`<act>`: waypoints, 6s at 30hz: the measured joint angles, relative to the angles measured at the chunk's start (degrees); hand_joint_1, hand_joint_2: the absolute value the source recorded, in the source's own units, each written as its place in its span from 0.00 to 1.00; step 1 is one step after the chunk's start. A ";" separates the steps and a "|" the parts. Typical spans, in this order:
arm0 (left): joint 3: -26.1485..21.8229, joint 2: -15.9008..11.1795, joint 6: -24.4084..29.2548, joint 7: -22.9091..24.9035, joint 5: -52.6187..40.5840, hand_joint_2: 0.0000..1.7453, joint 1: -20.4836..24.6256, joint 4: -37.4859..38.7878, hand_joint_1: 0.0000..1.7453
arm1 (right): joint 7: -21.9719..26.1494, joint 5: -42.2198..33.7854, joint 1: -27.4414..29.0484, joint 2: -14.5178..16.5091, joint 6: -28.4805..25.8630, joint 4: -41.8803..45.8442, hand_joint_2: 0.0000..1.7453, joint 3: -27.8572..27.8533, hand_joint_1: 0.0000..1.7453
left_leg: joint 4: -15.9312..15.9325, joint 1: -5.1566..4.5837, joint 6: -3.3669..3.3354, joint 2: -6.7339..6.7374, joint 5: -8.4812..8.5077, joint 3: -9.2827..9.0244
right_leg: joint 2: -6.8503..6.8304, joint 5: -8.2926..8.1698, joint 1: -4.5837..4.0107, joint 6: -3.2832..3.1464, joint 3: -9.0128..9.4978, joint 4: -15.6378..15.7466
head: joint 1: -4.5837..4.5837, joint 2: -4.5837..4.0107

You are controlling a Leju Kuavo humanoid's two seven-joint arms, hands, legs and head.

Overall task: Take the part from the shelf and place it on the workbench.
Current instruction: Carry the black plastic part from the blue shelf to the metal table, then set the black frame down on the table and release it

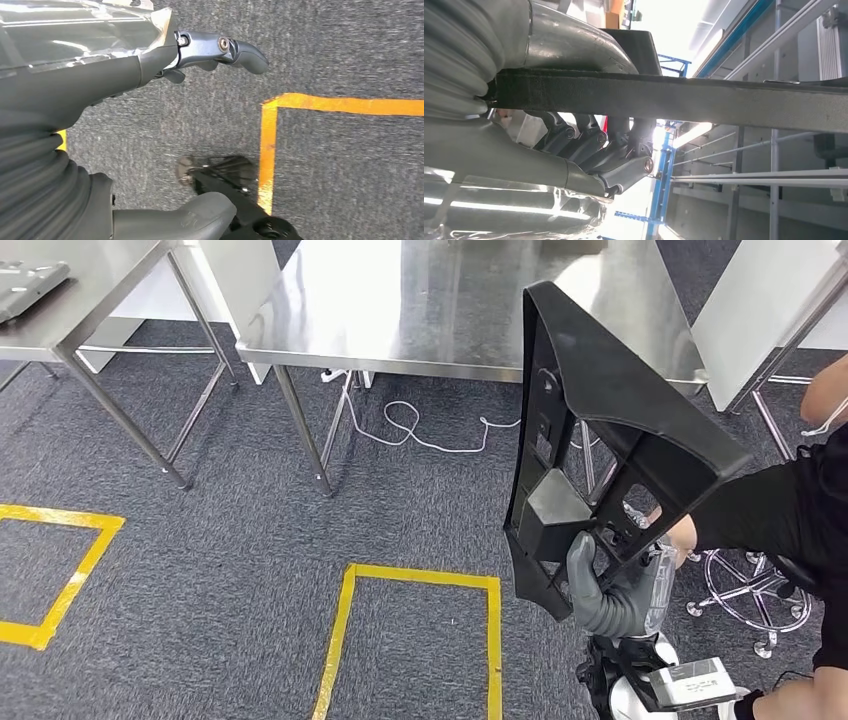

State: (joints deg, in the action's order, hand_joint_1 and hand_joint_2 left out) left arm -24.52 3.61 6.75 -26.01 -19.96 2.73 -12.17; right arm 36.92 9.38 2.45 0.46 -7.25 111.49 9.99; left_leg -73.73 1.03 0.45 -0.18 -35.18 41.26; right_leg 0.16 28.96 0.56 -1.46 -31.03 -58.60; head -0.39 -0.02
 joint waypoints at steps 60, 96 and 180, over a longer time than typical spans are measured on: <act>-0.85 -0.07 -0.29 0.05 -0.37 1.00 0.11 -0.02 0.00 | -1.83 1.19 -1.21 1.48 1.02 0.49 1.00 -0.09 1.00 | 0.12 -0.15 -0.27 -0.30 -1.66 -3.63 | -0.27 -0.61 1.88 1.55 0.41 0.42 | 0.28 0.01; -3.47 1.39 -1.47 0.87 -3.47 1.00 1.12 0.01 0.00 | -24.01 36.56 -29.56 2.54 -1.08 -15.37 1.00 11.47 1.00 | 10.51 2.39 2.56 0.33 9.55 -2.39 | 0.65 1.36 2.07 3.08 1.83 0.24 | -0.36 0.00; -5.55 1.72 2.28 5.48 -13.31 0.00 3.29 -0.62 0.00 | -69.39 80.19 -71.20 -4.33 23.05 -93.68 0.00 19.55 0.00 | 14.77 -0.28 -2.03 -0.32 10.69 -4.28 | 0.88 -5.19 -1.65 0.90 -5.03 1.10 | 0.79 0.00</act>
State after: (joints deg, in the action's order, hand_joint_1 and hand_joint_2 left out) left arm -30.08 5.33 9.04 -20.53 -33.26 6.02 -12.79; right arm -32.47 89.56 -68.76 -3.87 15.80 17.80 29.54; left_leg -58.96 0.75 -1.58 -0.50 -24.49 36.98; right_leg 1.04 23.77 -1.09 -0.55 -36.05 -57.50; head 0.39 -0.02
